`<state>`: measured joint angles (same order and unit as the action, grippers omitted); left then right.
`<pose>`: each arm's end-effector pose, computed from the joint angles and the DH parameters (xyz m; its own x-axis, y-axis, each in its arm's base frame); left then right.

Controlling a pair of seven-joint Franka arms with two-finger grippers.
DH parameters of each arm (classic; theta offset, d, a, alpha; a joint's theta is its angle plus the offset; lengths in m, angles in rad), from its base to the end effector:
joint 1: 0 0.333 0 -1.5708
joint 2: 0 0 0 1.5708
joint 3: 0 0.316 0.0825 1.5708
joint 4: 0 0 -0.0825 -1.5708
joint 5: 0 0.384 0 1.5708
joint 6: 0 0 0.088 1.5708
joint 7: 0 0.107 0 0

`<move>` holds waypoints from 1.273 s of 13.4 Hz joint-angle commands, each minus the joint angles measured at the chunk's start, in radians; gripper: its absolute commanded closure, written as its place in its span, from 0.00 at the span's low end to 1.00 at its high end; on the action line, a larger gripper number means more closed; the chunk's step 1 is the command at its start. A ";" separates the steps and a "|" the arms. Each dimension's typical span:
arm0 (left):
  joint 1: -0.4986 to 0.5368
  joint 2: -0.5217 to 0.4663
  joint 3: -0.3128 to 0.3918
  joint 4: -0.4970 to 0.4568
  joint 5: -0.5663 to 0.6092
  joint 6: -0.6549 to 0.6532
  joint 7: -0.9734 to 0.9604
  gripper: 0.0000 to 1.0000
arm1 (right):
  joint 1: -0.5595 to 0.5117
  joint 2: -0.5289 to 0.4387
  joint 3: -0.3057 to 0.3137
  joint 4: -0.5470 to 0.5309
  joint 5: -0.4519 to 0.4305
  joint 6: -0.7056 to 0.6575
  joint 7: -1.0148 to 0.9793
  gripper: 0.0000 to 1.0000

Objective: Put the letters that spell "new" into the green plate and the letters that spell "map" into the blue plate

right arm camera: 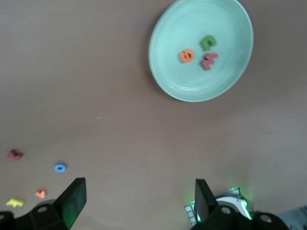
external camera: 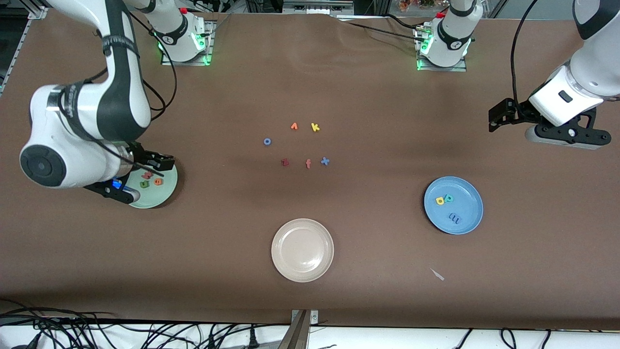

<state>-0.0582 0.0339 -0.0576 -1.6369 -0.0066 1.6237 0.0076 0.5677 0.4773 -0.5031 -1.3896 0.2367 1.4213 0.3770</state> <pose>0.5625 -0.0656 0.5788 0.9913 -0.1227 -0.0470 -0.1224 -0.9924 0.0089 0.6292 0.1237 0.4357 0.8800 -0.3168 -0.3538 -0.2879 -0.9484 0.1330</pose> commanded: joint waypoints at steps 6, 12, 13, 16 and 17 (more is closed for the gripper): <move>-0.014 -0.006 0.013 0.014 0.007 -0.021 0.022 0.00 | -0.228 -0.371 0.325 -0.319 -0.266 0.304 -0.182 0.00; -0.022 -0.006 0.016 0.011 0.010 -0.024 0.020 0.00 | -0.432 -0.528 0.380 -0.350 -0.266 0.262 -0.365 0.00; -0.023 -0.006 0.016 0.012 0.010 -0.024 0.020 0.00 | -0.449 -0.548 0.380 -0.344 -0.267 0.239 -0.365 0.00; -0.025 -0.006 0.018 0.011 0.010 -0.025 0.020 0.00 | -0.459 -0.565 0.379 -0.326 -0.266 0.190 -0.369 0.00; -0.025 -0.006 0.018 0.011 0.010 -0.025 0.020 0.00 | -0.462 -0.563 0.373 -0.307 -0.252 0.180 -0.374 0.00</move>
<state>-0.0682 0.0338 -0.0543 -1.6363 -0.0063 1.6193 0.0077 0.1220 -0.0700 -0.1457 -1.6975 -0.0167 1.6200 0.0186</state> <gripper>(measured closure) 0.000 0.000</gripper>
